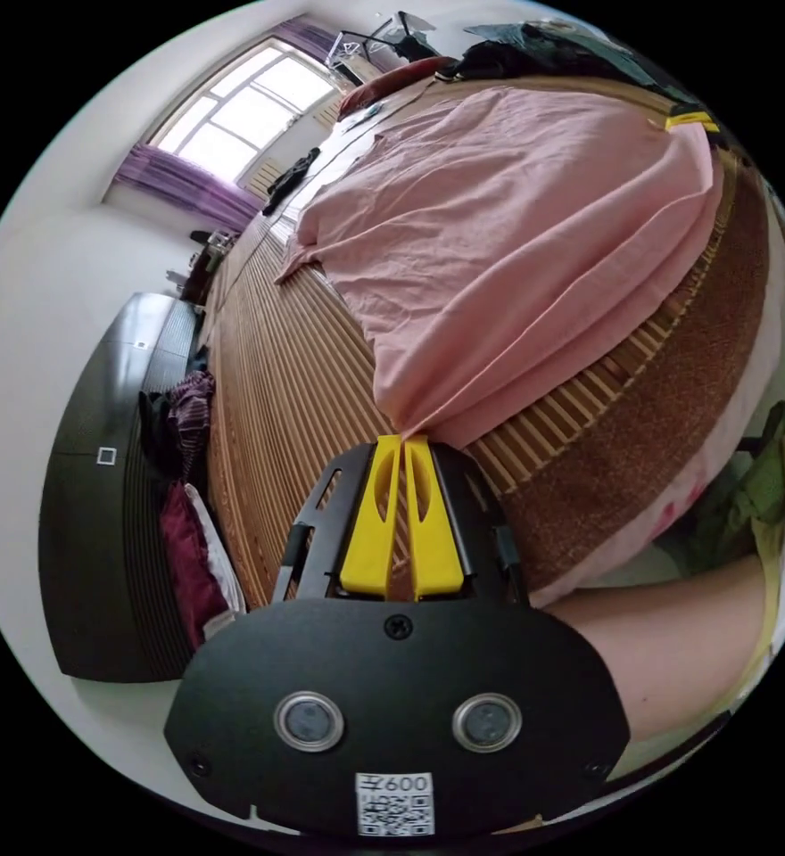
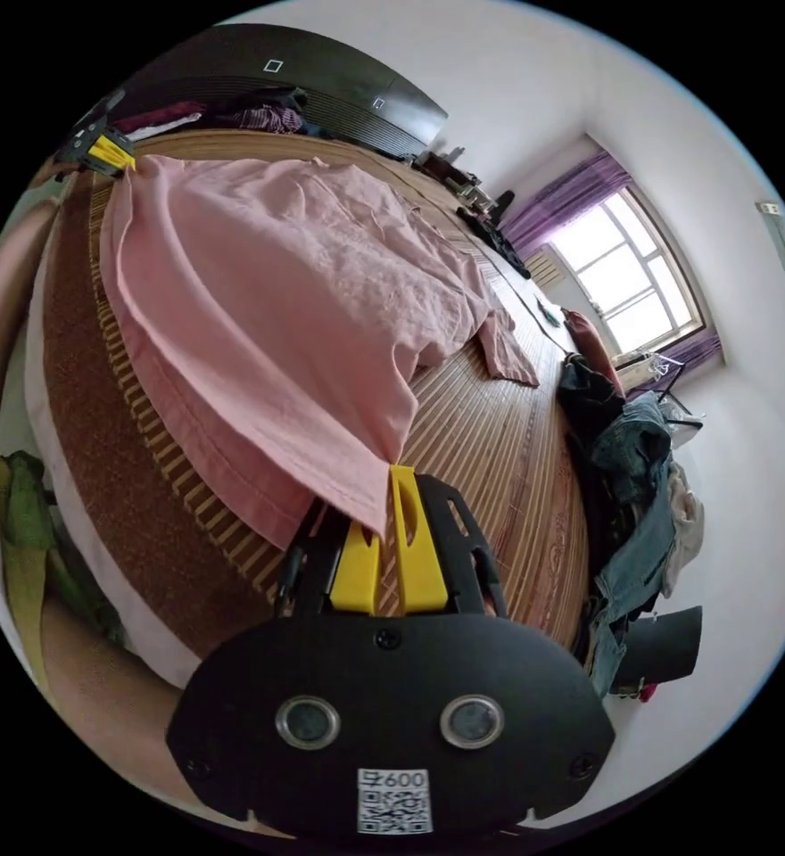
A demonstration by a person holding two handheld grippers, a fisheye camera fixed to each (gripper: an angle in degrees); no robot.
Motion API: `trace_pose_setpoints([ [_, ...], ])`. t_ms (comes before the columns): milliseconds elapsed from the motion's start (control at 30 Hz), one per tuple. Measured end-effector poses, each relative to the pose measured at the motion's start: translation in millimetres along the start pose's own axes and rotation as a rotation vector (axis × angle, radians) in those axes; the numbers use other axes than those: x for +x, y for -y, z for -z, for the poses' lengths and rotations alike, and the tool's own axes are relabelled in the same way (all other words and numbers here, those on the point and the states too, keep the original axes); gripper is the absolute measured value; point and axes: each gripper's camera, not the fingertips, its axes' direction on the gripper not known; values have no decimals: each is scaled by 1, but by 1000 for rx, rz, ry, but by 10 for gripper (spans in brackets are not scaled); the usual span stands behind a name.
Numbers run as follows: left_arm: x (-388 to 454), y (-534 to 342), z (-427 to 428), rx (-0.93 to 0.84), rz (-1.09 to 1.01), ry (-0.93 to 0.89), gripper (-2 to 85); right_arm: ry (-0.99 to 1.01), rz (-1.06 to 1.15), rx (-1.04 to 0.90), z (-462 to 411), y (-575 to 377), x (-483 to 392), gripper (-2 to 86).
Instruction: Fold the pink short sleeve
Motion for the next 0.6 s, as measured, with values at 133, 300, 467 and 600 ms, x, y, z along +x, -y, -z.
trace_pose_setpoints([
  [133,-22,-36,21,20,-31,-60,9,-17,53,-16,22,-29,-17,1],
  [300,-30,-77,36,43,-38,-81,9,-89,197,24,43,-73,-62,20],
  [467,-11,-120,34,95,-18,36,12,-403,367,143,52,-128,-143,17],
  [600,20,-154,49,199,-17,352,15,-557,432,193,54,-161,-189,-4],
])
